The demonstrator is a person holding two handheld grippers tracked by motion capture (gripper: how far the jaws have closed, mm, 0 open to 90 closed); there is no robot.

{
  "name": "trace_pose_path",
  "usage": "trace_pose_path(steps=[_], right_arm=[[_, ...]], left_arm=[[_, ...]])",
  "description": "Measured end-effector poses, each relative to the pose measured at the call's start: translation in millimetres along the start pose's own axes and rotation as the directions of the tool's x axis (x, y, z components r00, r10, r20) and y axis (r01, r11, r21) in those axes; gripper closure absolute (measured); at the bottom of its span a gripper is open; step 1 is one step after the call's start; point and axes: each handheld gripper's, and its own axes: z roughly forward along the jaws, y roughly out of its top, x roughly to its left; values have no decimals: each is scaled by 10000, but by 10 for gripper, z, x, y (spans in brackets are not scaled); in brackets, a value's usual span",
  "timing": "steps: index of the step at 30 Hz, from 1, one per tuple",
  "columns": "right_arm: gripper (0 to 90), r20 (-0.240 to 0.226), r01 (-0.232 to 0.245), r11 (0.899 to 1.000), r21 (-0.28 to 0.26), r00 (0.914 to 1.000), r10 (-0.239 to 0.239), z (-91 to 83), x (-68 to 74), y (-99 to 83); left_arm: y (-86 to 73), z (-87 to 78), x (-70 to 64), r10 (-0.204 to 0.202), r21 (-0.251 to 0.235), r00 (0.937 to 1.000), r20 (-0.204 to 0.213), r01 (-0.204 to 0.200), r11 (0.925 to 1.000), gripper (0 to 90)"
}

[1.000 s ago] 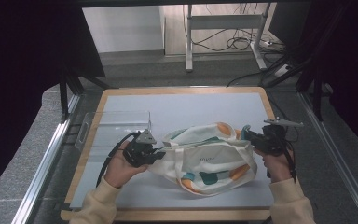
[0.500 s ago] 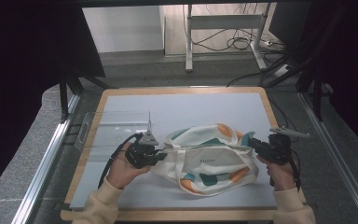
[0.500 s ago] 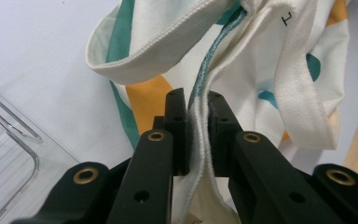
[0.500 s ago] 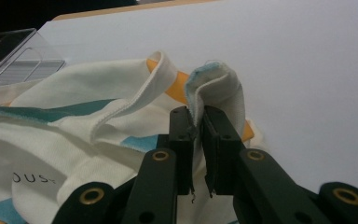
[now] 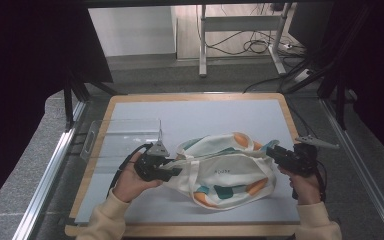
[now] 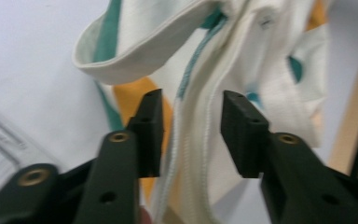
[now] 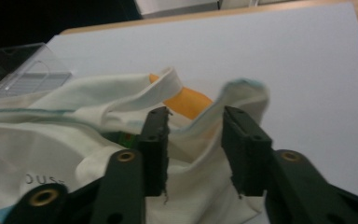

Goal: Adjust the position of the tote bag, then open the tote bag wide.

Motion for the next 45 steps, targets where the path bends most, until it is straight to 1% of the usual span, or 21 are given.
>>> trace_pose_path(steps=[1,2,3,5,6,7,10,12,13,14,17,18,20,25,27,32,38,39,40,43,45], right_arm=[[559,0,0,10000,0,10000,0,0,0,0],[475,-68,71,9998,-196,10000,-72,-34,6,14],[449,-69,130,9994,-318,9999,-132,-50,11,23],[408,-103,217,9983,-544,9997,-223,-79,29,41],[408,-103,217,9983,-544,9997,-223,-79,29,41],[378,-206,358,9966,-737,9991,-374,-101,51,57],[365,-357,517,9947,-890,9978,-550,-118,81,68],[351,-557,838,9921,-937,9945,-892,-127,135,83],[351,-557,838,9921,-937,9945,-892,-127,135,83],[346,-698,1009,9906,-919,9918,-1075,-129,175,89],[337,-871,1170,9890,-906,9883,-1249,-126,215,94],[329,-1065,1343,9870,-883,9839,-1434,-117,264,97],[326,-1125,1409,9862,-864,9822,-1502,-113,281,98],[317,-1501,1799,9810,-722,9704,-1890,-69,392,106],[314,-1548,1873,9798,-701,9683,-1962,-59,403,104],[310,-1611,2028,9771,-644,9642,-2107,-25,443,90],[311,-1743,2222,9732,-591,9576,-2293,5,508,85],[311,-1825,2355,9701,-590,9529,-2424,20,544,94],[311,-1825,2355,9701,-590,9529,-2424,20,544,94],[312,-1998,2545,9656,-543,9447,-2602,40,598,121],[313,-2053,2636,9631,-547,9409,-2692,52,621,133]], left_arm=[[0,0,0,0,0,10000,0,0,10000,545],[0,-16,4,26,-91,10000,63,-25,10000,524],[-1,-38,2,-65,-192,9999,117,67,9998,504],[5,-120,3,-1,-439,10000,37,3,9990,449],[5,-120,3,-1,-439,10000,37,3,9990,429],[5,-148,0,20,-550,10000,-35,-22,9985,416],[9,-223,-10,28,-855,9997,-249,-49,9963,394],[11,-260,-12,44,-966,9991,-424,-85,9953,365],[11,-275,-12,25,-1027,9988,-490,-75,9947,365],[10,-298,-13,-5,-1135,9981,-616,-65,9935,352],[7,-316,-13,-3,-1181,9974,-724,-82,9930,345],[7,-326,-11,36,-1162,9971,-766,-125,9931,342],[6,-336,-12,42,-1178,9965,-840,-141,9929,340],[4,-373,0,-34,-1353,9949,-1009,-104,9907,335],[1,-383,6,-111,-1413,9945,-1045,-38,9900,334],[-10,-401,17,-67,-1399,9951,-989,-73,9901,350],[-4,-423,30,-138,-1531,9935,-1128,-37,9882,349],[5,-424,27,-132,-1581,9937,-1115,-46,9874,349],[18,-424,25,-102,-1597,9935,-1132,-81,9871,349],[55,-412,15,-73,-1640,9944,-1051,-101,9864,352],[81,-390,19,20,-1517,9953,-969,-168,9883,356]])
